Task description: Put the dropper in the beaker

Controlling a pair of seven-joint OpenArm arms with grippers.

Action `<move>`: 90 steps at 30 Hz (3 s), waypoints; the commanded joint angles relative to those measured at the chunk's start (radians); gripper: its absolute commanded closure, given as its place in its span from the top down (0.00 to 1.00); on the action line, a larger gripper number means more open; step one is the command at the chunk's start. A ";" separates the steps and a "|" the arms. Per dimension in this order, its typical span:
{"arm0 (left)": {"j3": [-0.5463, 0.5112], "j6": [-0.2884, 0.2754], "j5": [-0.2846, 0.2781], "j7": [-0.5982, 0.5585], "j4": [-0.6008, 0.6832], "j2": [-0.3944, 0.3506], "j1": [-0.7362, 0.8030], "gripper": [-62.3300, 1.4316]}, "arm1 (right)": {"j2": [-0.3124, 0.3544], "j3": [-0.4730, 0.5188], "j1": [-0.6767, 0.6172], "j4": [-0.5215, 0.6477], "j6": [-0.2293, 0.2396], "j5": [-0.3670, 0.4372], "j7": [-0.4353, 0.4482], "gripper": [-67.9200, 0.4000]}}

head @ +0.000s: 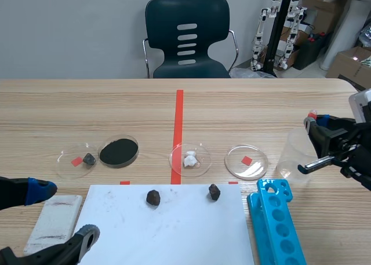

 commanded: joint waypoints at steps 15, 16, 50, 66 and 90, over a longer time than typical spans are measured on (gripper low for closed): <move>-0.002 -0.002 -0.014 -0.014 0.027 0.005 0.008 0.85 | 0.038 0.007 0.002 0.045 0.002 0.050 0.020 0.88; -0.002 -0.002 -0.014 -0.014 0.027 0.005 0.008 0.85 | 0.046 0.007 -0.008 0.061 0.005 0.055 0.021 0.88; -0.002 -0.002 -0.014 -0.014 0.027 0.005 0.008 0.85 | 0.155 0.008 -0.236 0.275 0.005 0.116 0.084 0.87; -0.002 -0.002 -0.014 -0.014 0.027 0.005 0.008 0.85 | 0.155 0.008 -0.236 0.275 0.005 0.117 0.084 0.87; -0.002 -0.002 -0.014 -0.014 0.027 0.005 0.008 0.85 | 0.155 0.008 -0.236 0.275 0.005 0.117 0.084 0.87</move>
